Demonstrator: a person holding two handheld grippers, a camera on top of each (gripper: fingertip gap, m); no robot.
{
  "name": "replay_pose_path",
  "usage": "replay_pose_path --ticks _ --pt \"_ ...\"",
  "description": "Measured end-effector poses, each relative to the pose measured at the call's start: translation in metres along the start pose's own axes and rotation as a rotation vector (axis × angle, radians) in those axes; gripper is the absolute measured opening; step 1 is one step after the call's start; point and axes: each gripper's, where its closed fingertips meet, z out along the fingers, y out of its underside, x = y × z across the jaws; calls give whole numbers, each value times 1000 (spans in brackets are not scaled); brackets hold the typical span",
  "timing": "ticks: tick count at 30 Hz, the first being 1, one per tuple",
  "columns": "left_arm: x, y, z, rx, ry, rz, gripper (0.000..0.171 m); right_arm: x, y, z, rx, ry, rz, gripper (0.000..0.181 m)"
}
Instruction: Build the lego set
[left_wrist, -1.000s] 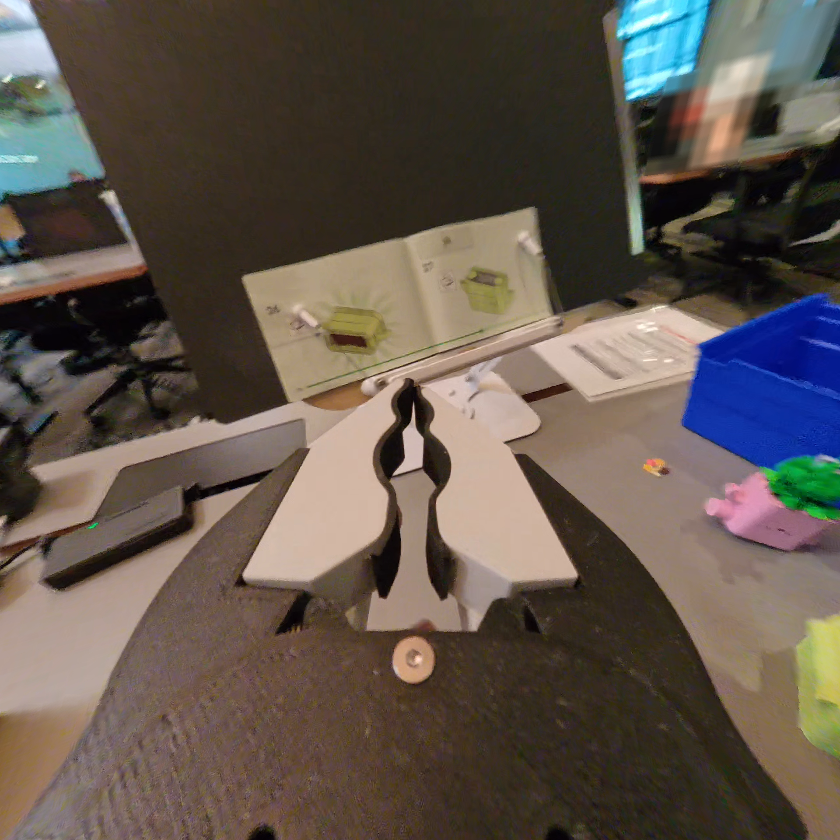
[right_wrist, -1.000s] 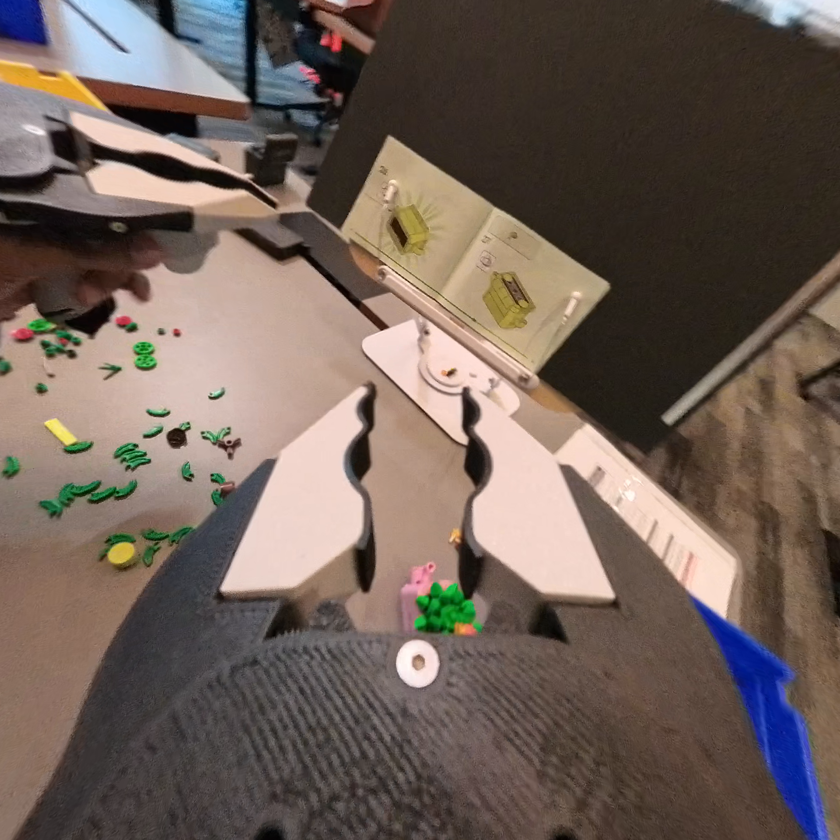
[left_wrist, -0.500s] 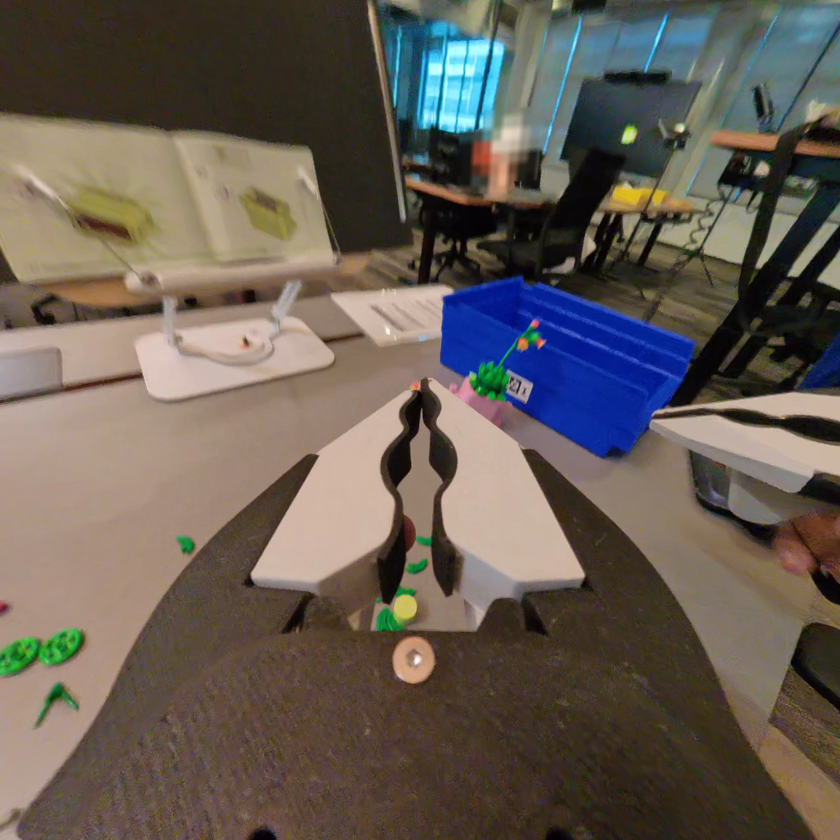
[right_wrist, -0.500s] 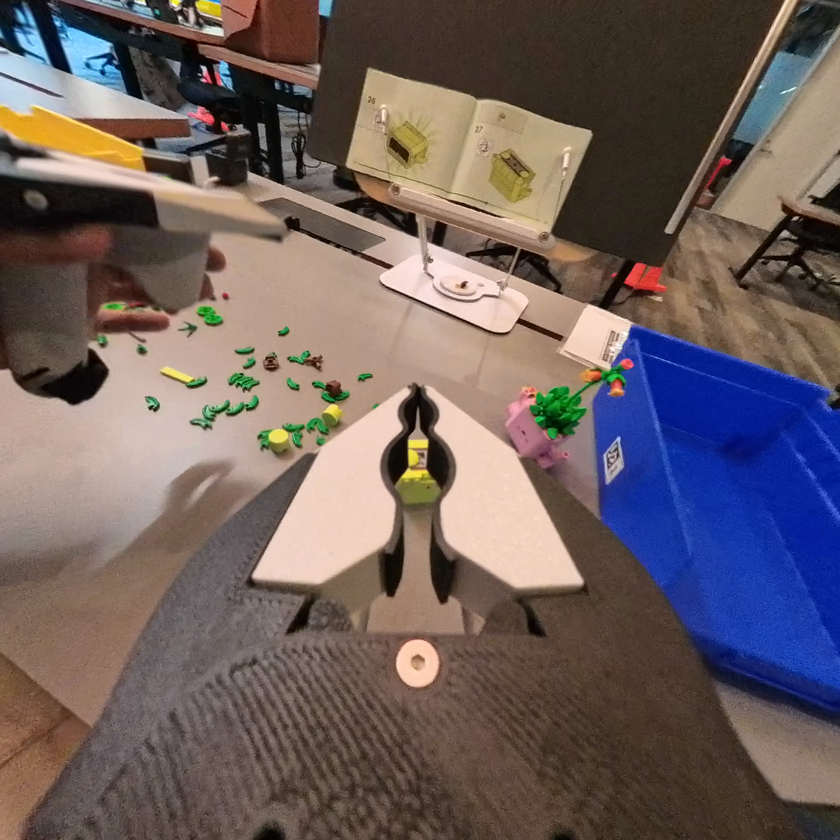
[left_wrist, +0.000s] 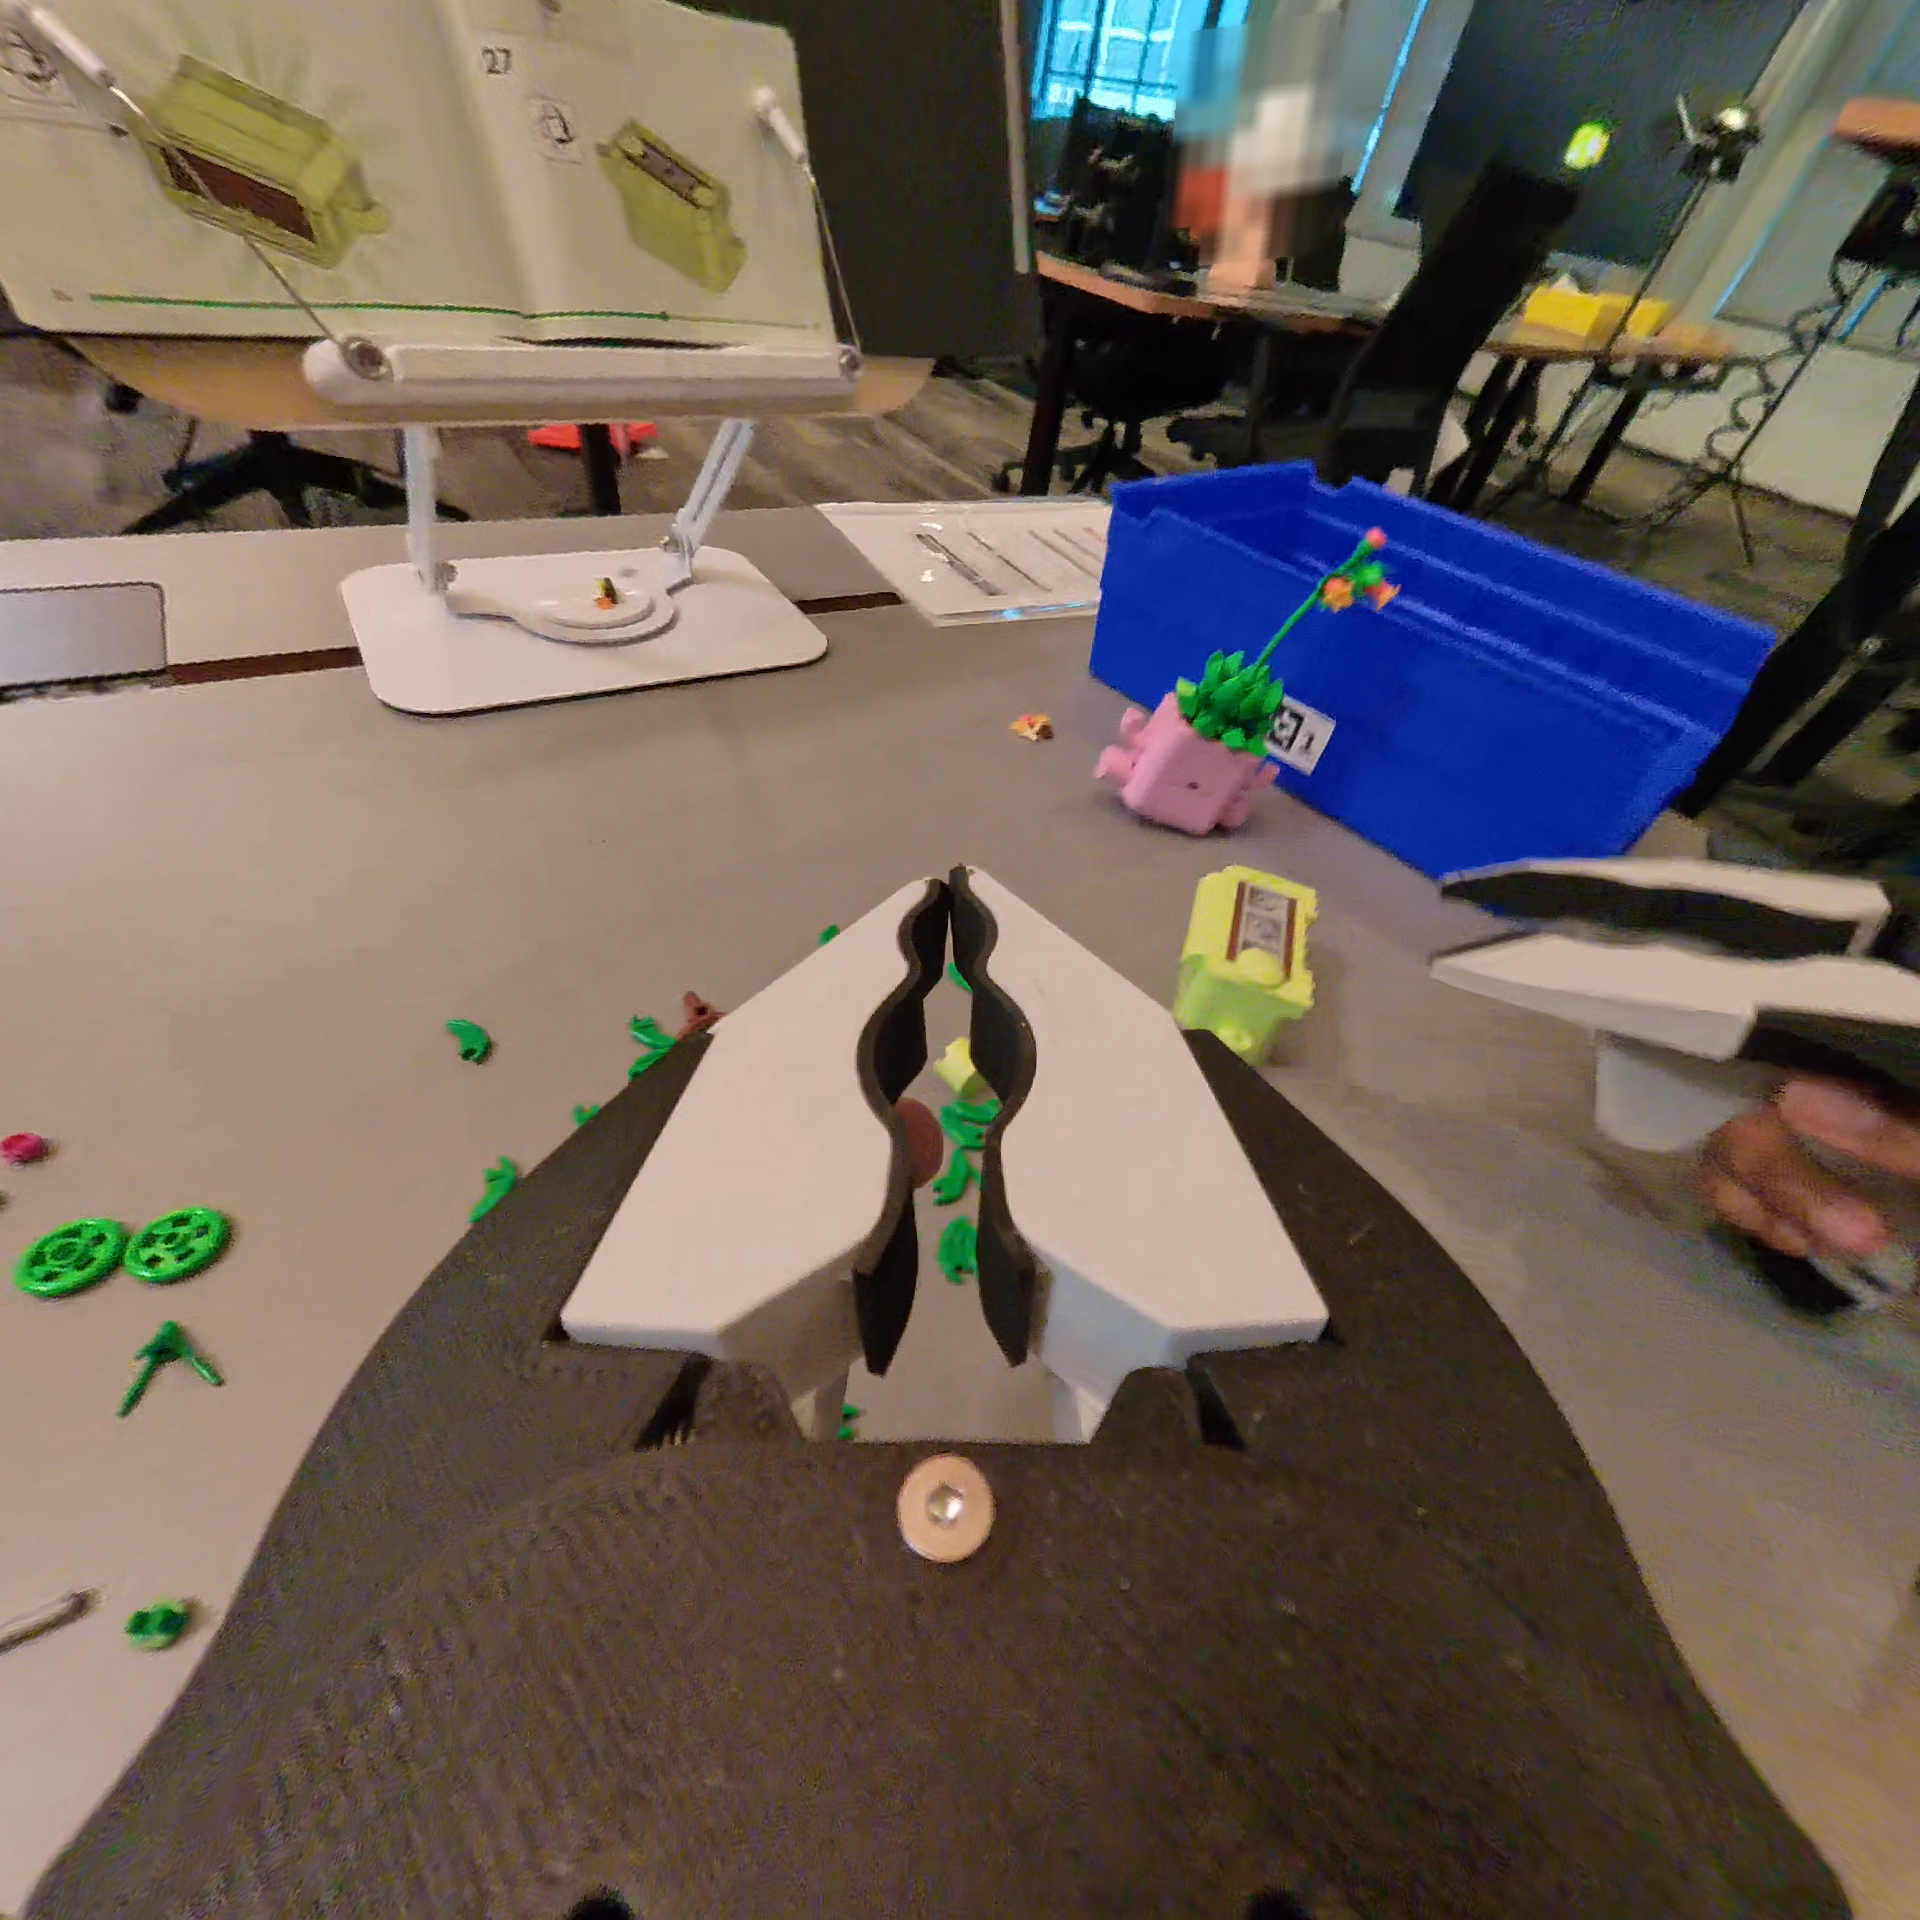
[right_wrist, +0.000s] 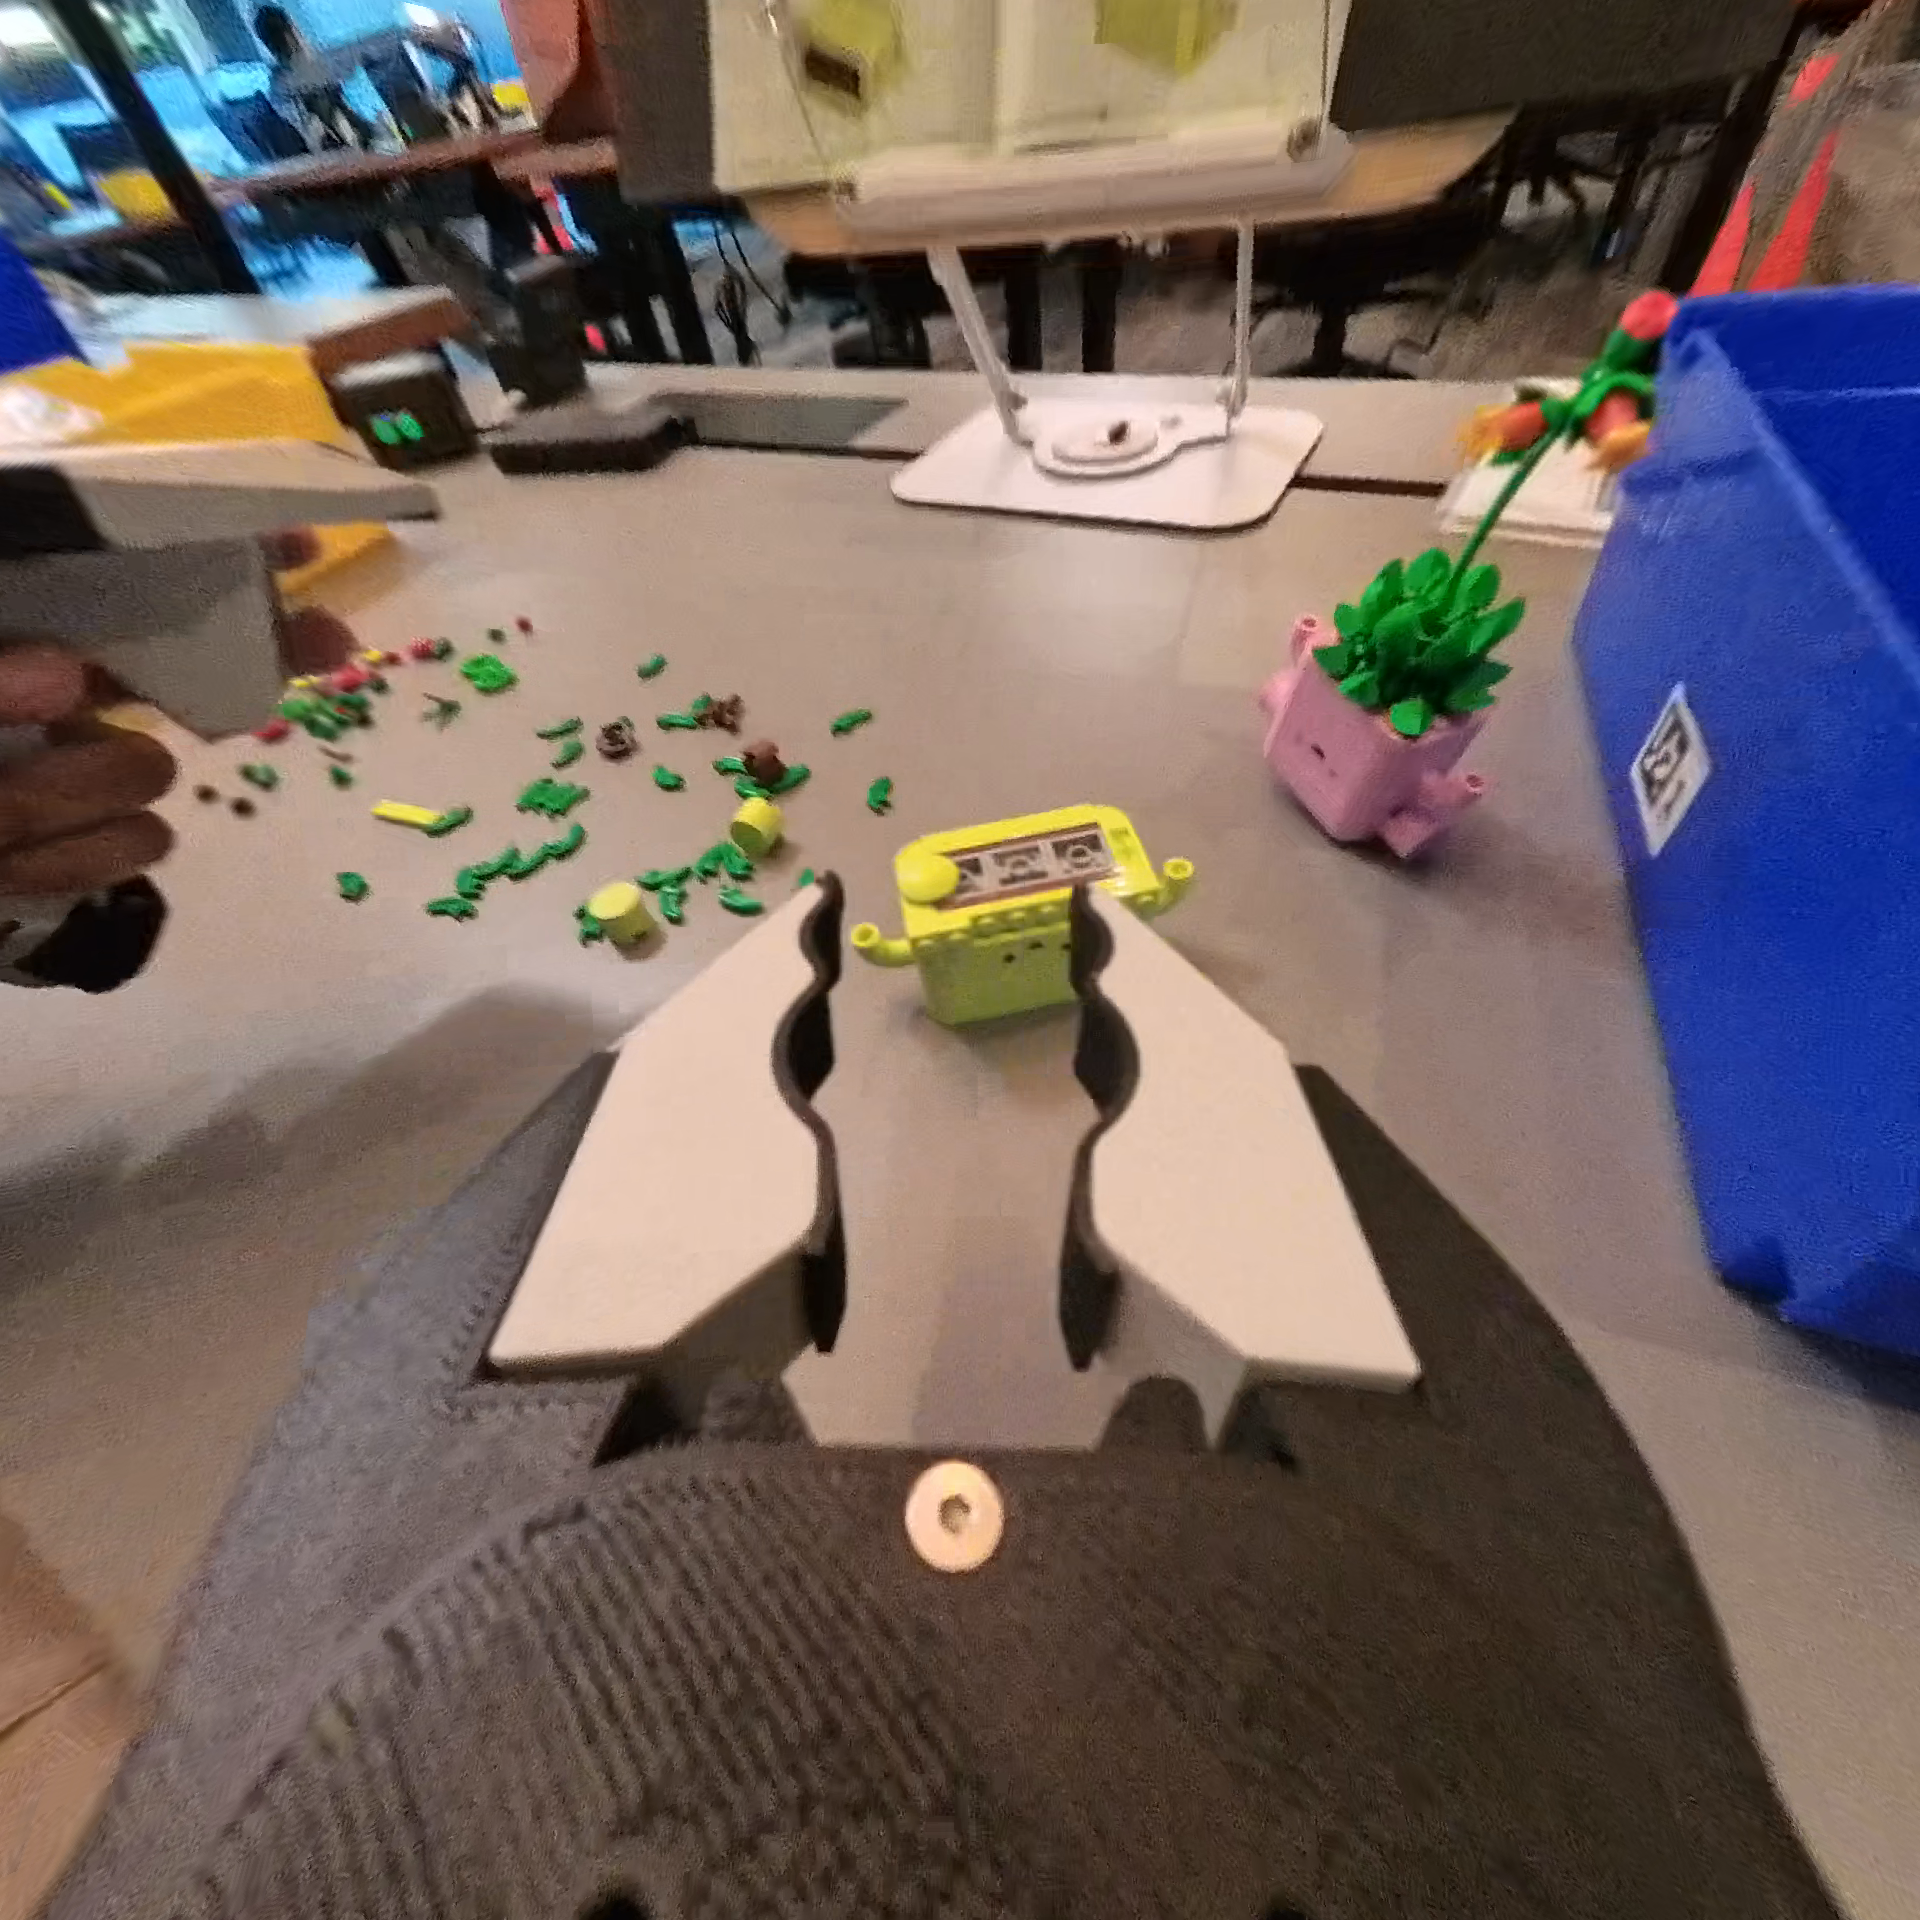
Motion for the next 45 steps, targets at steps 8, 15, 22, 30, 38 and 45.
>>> replay_pose_path --ticks 8,15,22,30,38,45 --pt "1 37 12 -19 72 -1 0 13 -10 26 55 -7 -30 72" --pt "0 50 21 -103 49 -23 15 12 0 34 -23 -104 77 68" --pt "-13 53 23 -118 65 -173 19 15 -6 29 17 -130 135 59" --pt "38 40 8 -22 373 -126 0 12 -7 28 24 -144 123 54" --pt "101 49 -10 -33 570 22 0 10 -8 26 37 -157 112 45" --pt "122 55 -9 -63 592 16 0 6 -7 26 29 -166 92 40"
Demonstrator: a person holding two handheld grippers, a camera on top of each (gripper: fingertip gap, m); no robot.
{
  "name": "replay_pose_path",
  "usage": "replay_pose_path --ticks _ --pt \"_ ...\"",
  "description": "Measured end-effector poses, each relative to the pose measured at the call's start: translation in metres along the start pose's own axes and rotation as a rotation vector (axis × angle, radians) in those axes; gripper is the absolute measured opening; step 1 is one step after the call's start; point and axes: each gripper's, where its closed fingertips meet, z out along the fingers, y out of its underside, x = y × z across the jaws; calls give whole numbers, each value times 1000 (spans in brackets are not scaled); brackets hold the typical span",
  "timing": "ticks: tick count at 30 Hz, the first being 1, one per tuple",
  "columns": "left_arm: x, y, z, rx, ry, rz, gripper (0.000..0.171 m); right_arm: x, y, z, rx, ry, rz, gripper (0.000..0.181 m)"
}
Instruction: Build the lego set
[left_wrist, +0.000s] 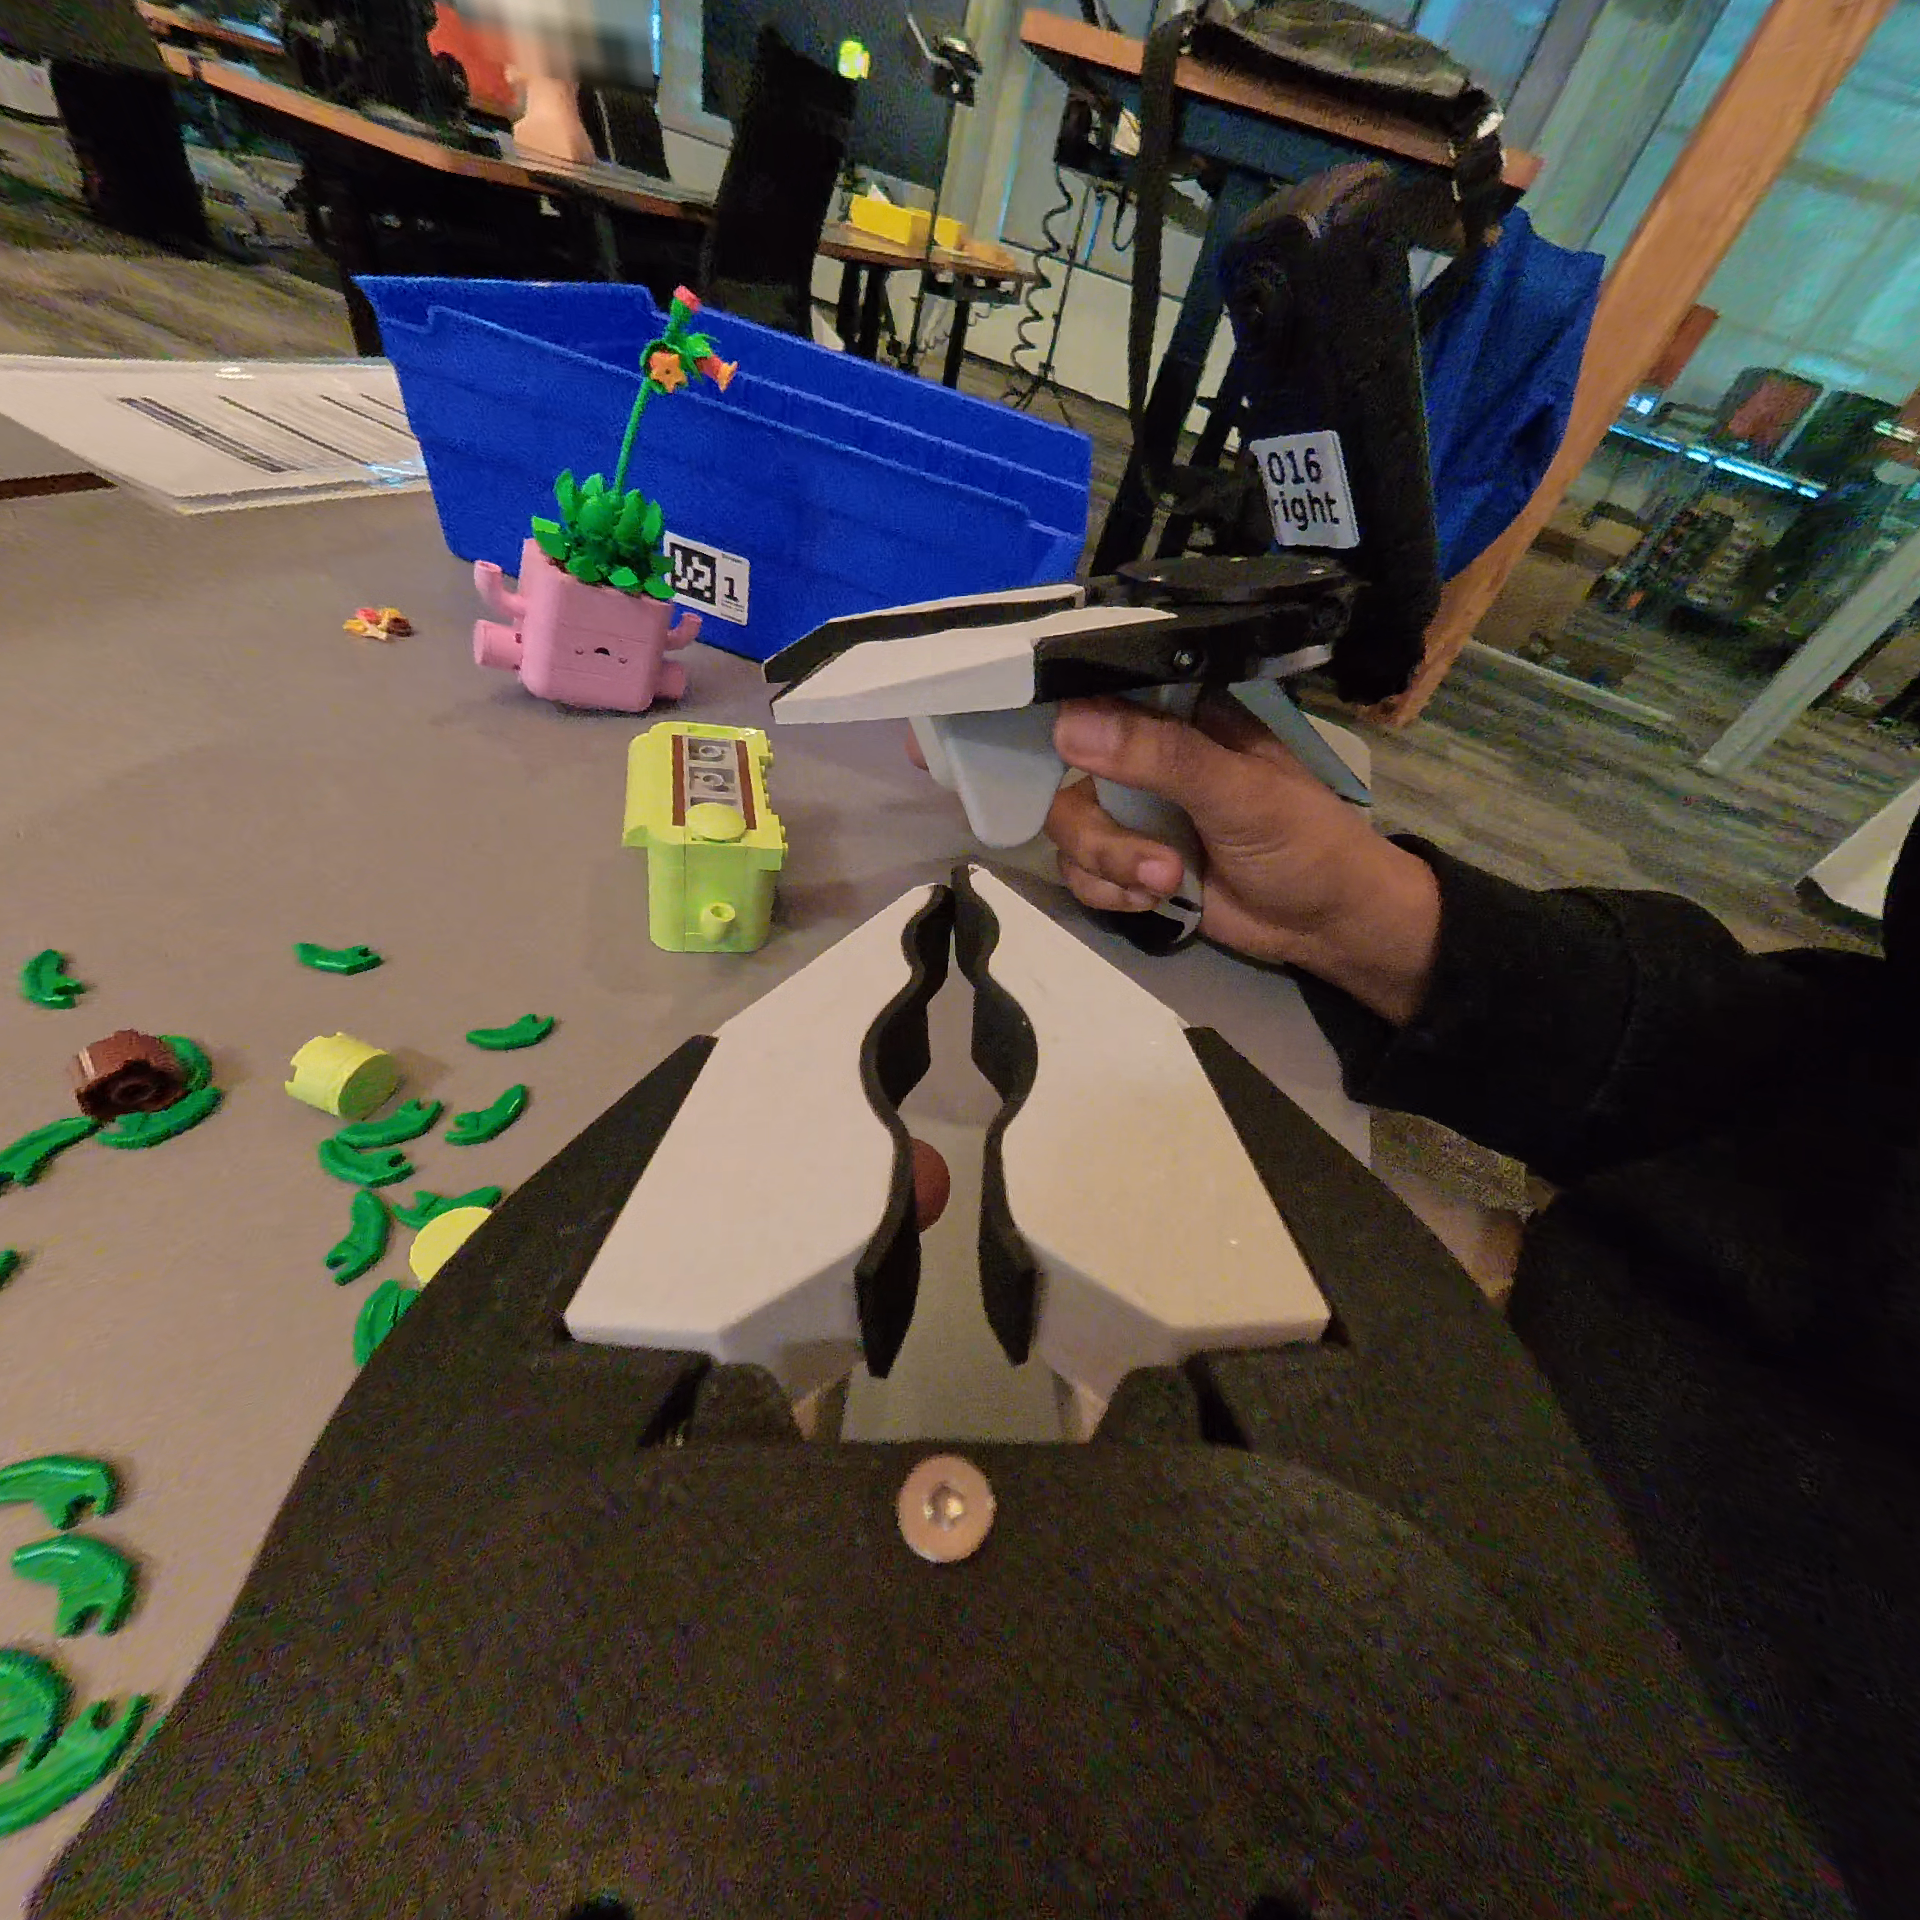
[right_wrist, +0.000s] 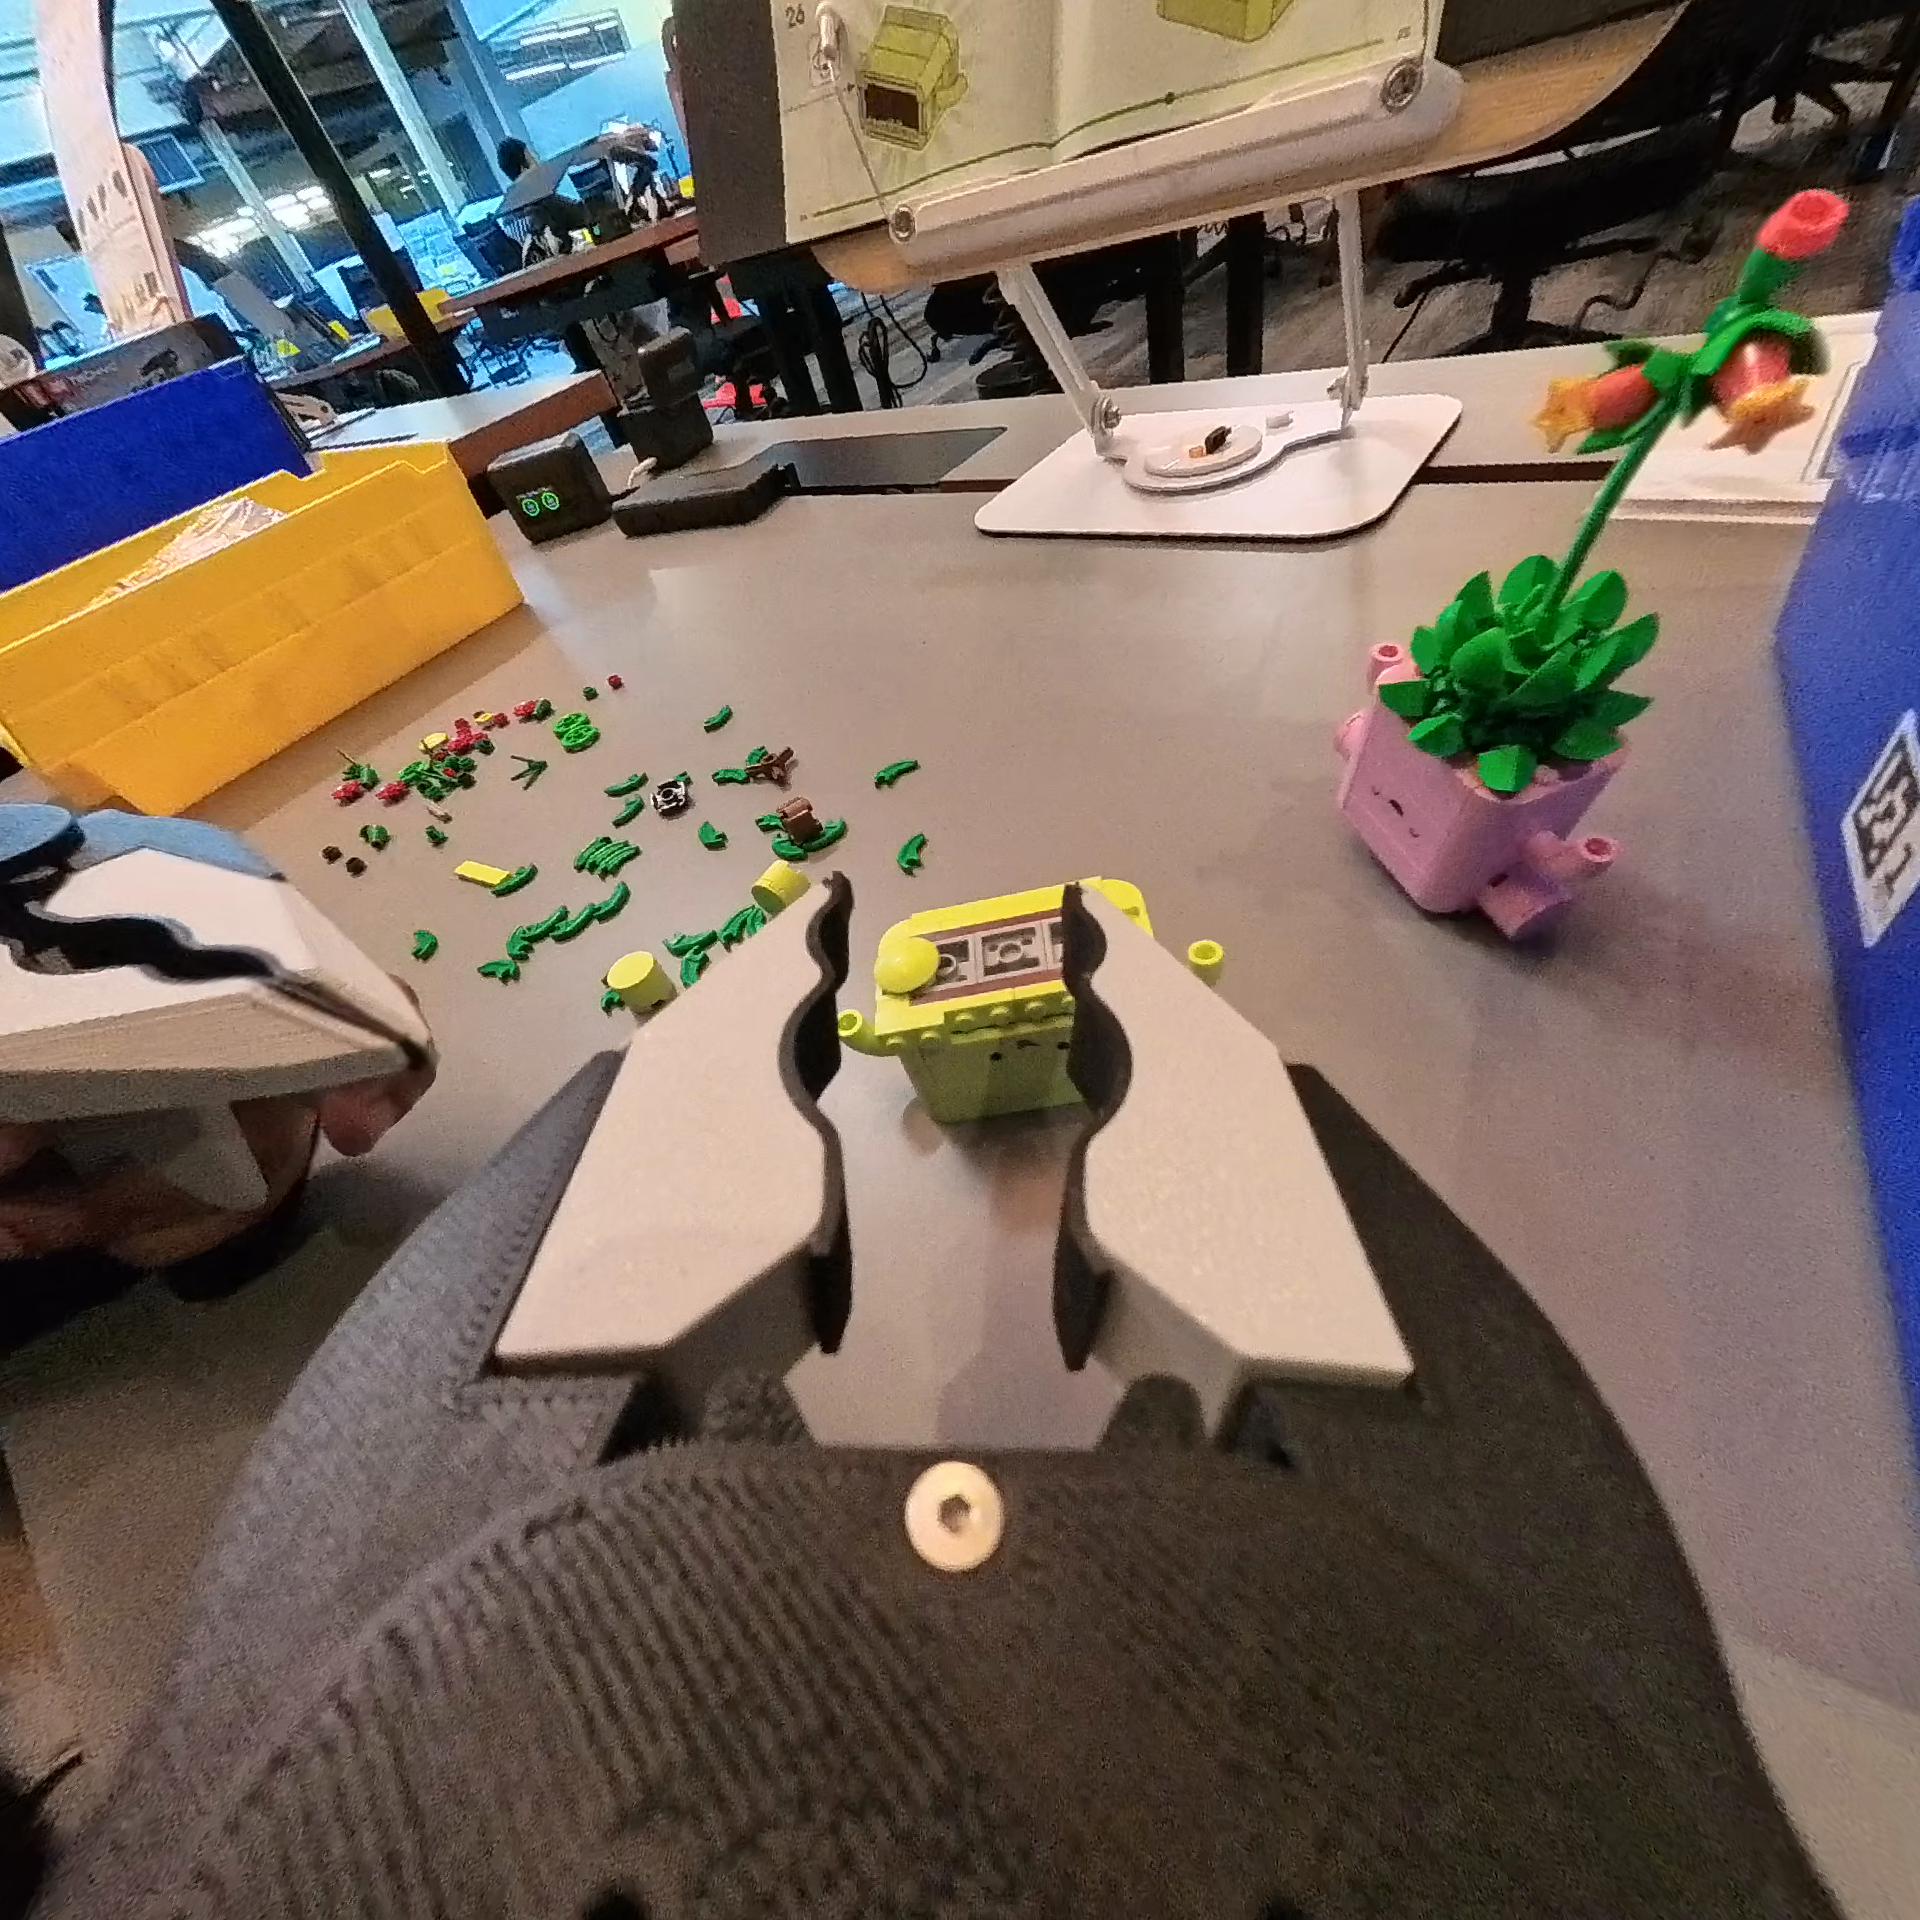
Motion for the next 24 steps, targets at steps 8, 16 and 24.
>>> replay_pose_path --ticks 8,16,24 --pt "-3 -1 0 11 -9 -22 0 -1 0 0 -1 2 -9 38" --pt "-123 -47 -89 36 -588 281 0 -1 -2 -2 17 -11 2 37" --pt "-272 39 -288 -414 -1116 -44 1 0 0 -1 4 -6 7 34"
